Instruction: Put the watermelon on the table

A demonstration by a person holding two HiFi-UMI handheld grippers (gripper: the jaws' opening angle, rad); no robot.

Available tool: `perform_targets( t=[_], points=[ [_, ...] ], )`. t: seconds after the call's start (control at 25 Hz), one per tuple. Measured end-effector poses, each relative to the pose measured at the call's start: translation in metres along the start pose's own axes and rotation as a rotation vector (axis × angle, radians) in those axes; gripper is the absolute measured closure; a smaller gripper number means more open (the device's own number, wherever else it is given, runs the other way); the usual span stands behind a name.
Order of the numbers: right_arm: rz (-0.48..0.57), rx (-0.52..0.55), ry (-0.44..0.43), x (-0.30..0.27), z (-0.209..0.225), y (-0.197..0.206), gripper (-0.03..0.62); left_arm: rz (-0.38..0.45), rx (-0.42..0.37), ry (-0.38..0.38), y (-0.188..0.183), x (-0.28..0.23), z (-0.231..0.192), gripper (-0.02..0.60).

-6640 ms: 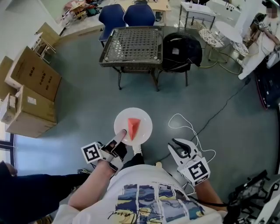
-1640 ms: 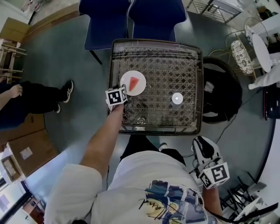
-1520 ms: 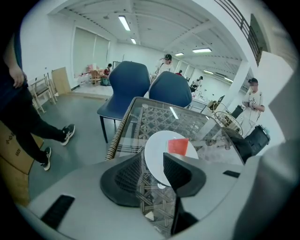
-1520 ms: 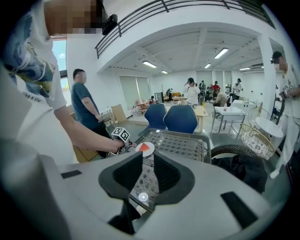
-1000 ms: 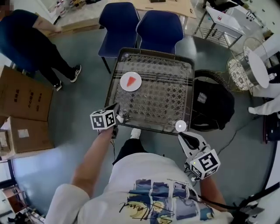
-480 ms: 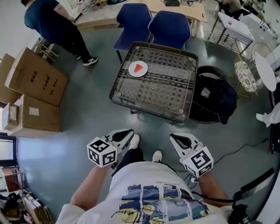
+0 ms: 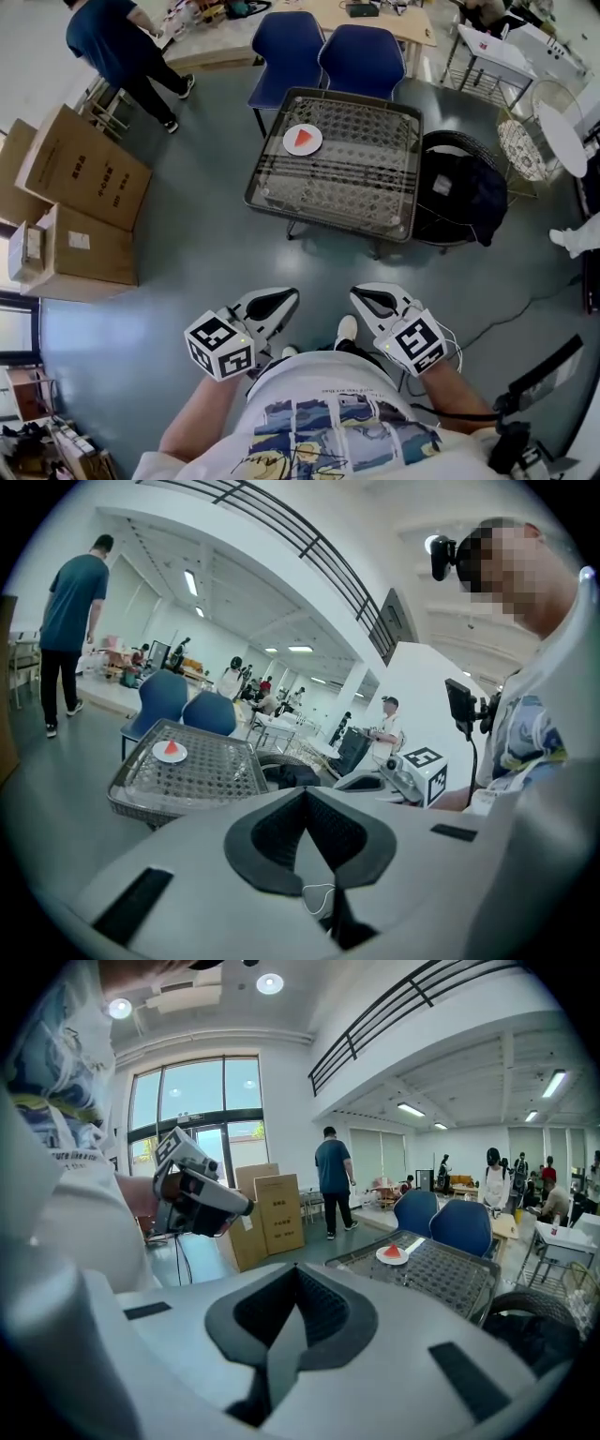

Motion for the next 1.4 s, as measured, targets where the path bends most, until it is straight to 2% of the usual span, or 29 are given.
perform_targets(
  t=[0.12,0.28,0.52,0.84,1.08,1.4],
  points=[
    [-0.002,0.026,-0.024,-0.010,-0.038,-0.008,0.583,0.016,-0.004,0.008,0.010,0.034,0.007,0.572],
    [-0.006,0.059,-0.017,-0.021,-0.086,-0.016,0.583,0.026,0.003,0.035,0.033,0.082,0.016,0.572],
    [0.000,0.071,-0.009,-0.030,-0.163,-0.027,0.583,0.026,-0.049,0.039,0.059,0.152,0.026,0.572],
    [0.015,0.094,0.016,-0.037,-0.246,-0.020,0.583,0.046,-0.061,0.091,0.095,0.213,0.036,0.572],
    [0.020,0.141,0.001,-0.035,-0.284,-0.032,0.583,0.064,-0.072,0.080,0.106,0.243,0.042,0.572],
    [0.007,0.174,0.007,-0.038,-0.307,-0.043,0.583,0.095,-0.069,0.077,0.112,0.267,0.042,0.572]
  ],
)
Point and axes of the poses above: the fingertips, and each gripper's own axes: x backward along the fingers, z to its right, y out of its underside, the point moved 8 cm from there along x, backward along the fingers, and after that the axes turned 2 degrees about y, right-handed, at the moved point
